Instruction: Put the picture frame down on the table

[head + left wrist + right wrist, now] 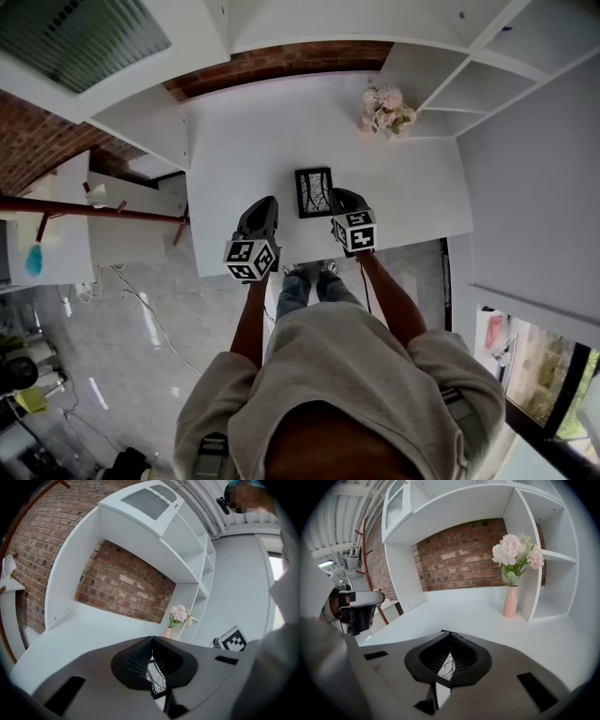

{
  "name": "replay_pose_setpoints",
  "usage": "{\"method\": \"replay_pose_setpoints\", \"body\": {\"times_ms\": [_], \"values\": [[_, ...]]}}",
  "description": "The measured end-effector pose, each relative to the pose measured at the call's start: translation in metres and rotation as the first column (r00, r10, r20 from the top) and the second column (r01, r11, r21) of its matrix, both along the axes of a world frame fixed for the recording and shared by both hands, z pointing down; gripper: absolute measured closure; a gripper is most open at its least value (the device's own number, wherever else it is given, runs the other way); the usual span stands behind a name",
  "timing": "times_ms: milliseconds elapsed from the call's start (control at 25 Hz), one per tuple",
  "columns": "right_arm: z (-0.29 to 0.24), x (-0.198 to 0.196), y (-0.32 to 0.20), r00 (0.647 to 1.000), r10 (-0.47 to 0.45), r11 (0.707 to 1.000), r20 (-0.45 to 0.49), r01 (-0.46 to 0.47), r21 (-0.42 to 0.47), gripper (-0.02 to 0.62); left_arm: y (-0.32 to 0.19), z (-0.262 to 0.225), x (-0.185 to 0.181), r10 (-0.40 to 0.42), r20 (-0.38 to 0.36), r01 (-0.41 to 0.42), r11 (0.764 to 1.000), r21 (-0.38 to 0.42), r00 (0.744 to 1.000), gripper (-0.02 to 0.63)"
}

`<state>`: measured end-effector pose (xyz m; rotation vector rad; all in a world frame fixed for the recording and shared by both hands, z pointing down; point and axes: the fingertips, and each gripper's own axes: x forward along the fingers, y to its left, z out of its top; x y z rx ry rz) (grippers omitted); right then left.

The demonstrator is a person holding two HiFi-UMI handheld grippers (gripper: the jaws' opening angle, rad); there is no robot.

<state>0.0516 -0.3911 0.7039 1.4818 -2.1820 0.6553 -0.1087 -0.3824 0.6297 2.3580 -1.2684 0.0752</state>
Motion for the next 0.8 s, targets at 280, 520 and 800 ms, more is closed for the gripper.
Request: {"method": "replay_pose_setpoints", "body": {"times_ms": [280, 520, 800], "values": [[-0.042, -0.008, -0.002, 0.999, -0.030, 0.995, 0.010, 0.029, 0.093, 0.571, 0.001, -0.016, 0.002, 0.001, 0.012, -0.001, 1.000, 0.030, 1.000, 0.591], [-0.090, -0.018, -0.009, 0.998, -0.057, 0.979, 0.027, 0.051, 0.196, 0.571, -0.006, -0.037, 0.002, -0.008, 0.016, 0.007, 0.997, 0.075, 1.000, 0.591], [-0.130, -0.024, -0.019, 0.996, -0.073, 0.958, 0.040, 0.059, 0.282, 0.571, -0.016, -0.061, 0.000, -0.011, 0.015, 0.009, 0.992, 0.128, 1.000, 0.591]]}}
